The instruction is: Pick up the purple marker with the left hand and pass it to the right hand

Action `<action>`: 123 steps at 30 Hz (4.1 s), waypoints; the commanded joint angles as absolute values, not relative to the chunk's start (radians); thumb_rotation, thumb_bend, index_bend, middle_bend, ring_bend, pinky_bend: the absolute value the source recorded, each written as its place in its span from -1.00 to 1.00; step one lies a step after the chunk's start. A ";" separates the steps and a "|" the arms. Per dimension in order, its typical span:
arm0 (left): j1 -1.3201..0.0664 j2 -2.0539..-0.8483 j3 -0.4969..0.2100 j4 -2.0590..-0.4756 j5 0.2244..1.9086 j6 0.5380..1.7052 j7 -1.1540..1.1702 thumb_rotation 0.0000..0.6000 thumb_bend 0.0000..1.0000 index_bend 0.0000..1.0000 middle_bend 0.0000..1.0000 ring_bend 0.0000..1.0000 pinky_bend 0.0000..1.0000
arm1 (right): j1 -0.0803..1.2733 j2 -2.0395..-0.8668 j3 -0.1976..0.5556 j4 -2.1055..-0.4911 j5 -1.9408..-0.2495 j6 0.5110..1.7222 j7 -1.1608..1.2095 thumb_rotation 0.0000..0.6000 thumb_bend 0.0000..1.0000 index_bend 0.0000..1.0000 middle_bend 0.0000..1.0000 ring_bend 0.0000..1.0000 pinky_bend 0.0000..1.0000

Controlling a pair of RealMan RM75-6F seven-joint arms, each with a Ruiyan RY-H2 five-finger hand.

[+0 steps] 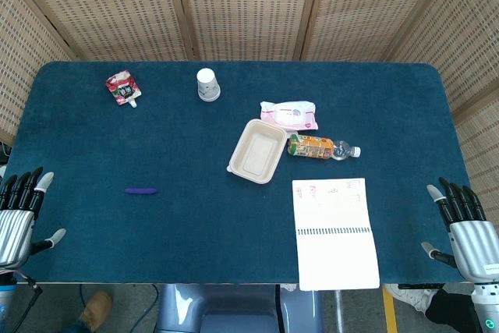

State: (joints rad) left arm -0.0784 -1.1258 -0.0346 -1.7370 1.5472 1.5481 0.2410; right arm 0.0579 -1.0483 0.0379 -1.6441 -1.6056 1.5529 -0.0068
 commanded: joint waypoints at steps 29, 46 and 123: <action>-0.439 -1.430 -0.164 -1.335 1.271 1.004 0.226 1.00 -0.48 -0.10 -1.00 -1.00 -1.00 | 0.083 -1.047 0.047 -1.634 -1.557 1.483 0.052 1.00 -1.00 -0.74 -1.00 -1.00 -1.00; -0.492 -1.551 -0.144 -1.187 1.199 0.935 0.246 1.00 -0.32 -0.07 -1.00 -1.00 -1.00 | 0.090 -1.047 0.048 -1.623 -1.546 1.468 0.078 1.00 -1.00 -0.74 -1.00 -1.00 -1.00; -0.499 -1.516 -0.166 -1.245 1.369 1.017 -0.385 1.00 0.23 0.36 -1.00 -1.00 -1.00 | 0.109 -1.039 0.042 -1.623 -1.559 1.444 0.135 1.00 -1.00 -0.68 -1.00 -1.00 -1.00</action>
State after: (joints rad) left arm -0.5028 -1.5432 -0.1505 -1.2114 1.2675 0.9772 -0.1420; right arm 0.1040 -1.0419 0.0403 -1.6202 -1.5573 1.4489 0.1221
